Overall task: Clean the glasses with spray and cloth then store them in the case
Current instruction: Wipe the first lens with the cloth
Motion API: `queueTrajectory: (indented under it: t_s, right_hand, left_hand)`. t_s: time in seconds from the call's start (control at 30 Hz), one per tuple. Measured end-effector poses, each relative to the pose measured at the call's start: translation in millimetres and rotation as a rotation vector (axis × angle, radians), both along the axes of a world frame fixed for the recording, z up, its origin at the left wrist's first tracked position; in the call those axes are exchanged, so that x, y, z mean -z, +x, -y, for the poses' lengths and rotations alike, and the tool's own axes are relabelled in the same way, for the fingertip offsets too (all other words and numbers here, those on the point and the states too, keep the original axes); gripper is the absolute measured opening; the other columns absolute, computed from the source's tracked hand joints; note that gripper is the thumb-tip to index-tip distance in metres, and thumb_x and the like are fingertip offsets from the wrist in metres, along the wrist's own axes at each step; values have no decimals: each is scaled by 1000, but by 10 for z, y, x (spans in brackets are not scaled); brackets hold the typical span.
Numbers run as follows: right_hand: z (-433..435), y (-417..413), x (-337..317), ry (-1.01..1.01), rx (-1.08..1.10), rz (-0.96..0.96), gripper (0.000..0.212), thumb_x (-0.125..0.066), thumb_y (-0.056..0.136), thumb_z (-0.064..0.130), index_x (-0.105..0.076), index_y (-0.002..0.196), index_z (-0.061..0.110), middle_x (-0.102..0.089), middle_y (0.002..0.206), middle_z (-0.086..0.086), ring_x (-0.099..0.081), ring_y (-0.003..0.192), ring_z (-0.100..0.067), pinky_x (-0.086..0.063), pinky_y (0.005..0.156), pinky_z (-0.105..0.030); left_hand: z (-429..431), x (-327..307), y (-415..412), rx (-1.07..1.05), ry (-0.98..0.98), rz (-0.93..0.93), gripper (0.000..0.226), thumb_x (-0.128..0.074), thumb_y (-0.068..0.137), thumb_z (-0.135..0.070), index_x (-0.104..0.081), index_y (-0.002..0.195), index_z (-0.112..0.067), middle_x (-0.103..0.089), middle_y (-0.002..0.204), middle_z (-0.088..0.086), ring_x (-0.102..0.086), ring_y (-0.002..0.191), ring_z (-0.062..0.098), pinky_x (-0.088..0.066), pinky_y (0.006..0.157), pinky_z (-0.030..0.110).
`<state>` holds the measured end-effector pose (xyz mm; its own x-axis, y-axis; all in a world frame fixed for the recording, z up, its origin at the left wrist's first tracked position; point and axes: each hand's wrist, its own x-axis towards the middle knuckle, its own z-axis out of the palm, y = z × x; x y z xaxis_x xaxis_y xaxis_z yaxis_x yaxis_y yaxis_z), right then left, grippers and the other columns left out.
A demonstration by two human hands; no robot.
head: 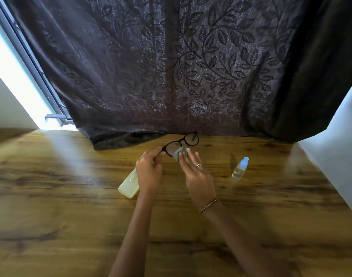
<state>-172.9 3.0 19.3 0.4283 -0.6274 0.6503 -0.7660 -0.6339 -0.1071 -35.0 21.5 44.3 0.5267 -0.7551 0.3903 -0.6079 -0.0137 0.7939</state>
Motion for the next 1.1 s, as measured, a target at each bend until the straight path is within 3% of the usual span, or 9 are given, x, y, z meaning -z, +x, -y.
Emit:
queueTrajectory:
  t_s: [0.13, 0.3, 0.43, 0.5, 0.6, 0.67, 0.83, 1.0, 1.1]
  right_hand:
    - [11, -4, -10, 23, 1, 6, 50, -73, 76, -2, -59, 124, 0, -61, 128, -11, -50, 128, -24, -37, 110, -37]
    - [2, 50, -47, -14, -10, 46, 42, -65, 82, -6, -61, 123, 2, -61, 128, -12, -52, 126, -24, -42, 107, -39]
    - [19, 117, -98, 47, -45, 13, 48, -56, 88, 0, -48, 135, 1, -50, 140, -13, -40, 136, -25, -31, 113, -39]
    - [38, 90, -126, 98, 41, 62, 52, -59, 87, 6, -46, 137, 0, -48, 141, -14, -39, 136, -27, -31, 113, -41]
    - [1, 22, -97, 63, 60, 58, 48, -72, 81, 8, -57, 126, -2, -58, 130, -15, -51, 127, -28, -40, 106, -43]
    - [-35, 25, -46, -13, -32, 8, 44, -73, 80, 6, -61, 121, -1, -62, 126, -15, -54, 123, -27, -43, 104, -43]
    - [23, 124, -120, 30, -52, 22, 43, -43, 95, 17, -51, 133, 0, -51, 138, -14, -43, 133, -24, -37, 110, -40]
    - [-5, 39, -14, -33, -45, -24, 45, -70, 81, 7, -59, 124, -2, -59, 130, -15, -52, 126, -25, -41, 106, -40]
    - [-25, 96, -42, -47, -115, -42, 47, -68, 81, 0, -57, 127, -1, -57, 132, -14, -50, 128, -24, -41, 107, -38]
  left_hand:
    - [8, -17, -38, 5, -8, 24, 24, -61, 88, -3, -69, 110, -5, -71, 98, 13, -65, 85, 24, -51, 79, 34]
    - [18, -5, -99, 16, 9, 54, 26, -61, 86, 1, -69, 109, -6, -72, 95, 10, -64, 80, 19, -43, 74, 20]
    - [15, 23, -203, 70, -9, 95, 26, -57, 80, 11, -72, 94, -5, -71, 81, 8, -52, 62, 6, -37, 62, 2]
    - [14, 36, -181, 60, -6, 64, 28, -60, 83, 6, -71, 105, -7, -71, 89, 5, -58, 72, 10, -39, 68, 5]
    - [18, 49, -107, 9, -16, 6, 28, -62, 84, 3, -70, 109, -7, -72, 92, 7, -64, 78, 17, -49, 74, 26]
    - [24, 36, -108, 13, -10, 15, 31, -60, 83, 6, -69, 110, -7, -72, 93, 8, -64, 80, 18, -47, 75, 25]
    - [14, 26, -150, 72, -23, 50, 32, -56, 84, 6, -70, 108, -10, -71, 92, 1, -61, 77, 13, -44, 69, 19]
    - [20, 7, -46, 7, 1, -8, 30, -60, 85, 3, -69, 111, -7, -71, 94, 9, -61, 78, 14, -48, 75, 26]
    - [17, 8, -93, 42, 16, 26, 37, -54, 82, 9, -69, 111, -8, -70, 90, 11, -61, 75, 19, -48, 72, 29]
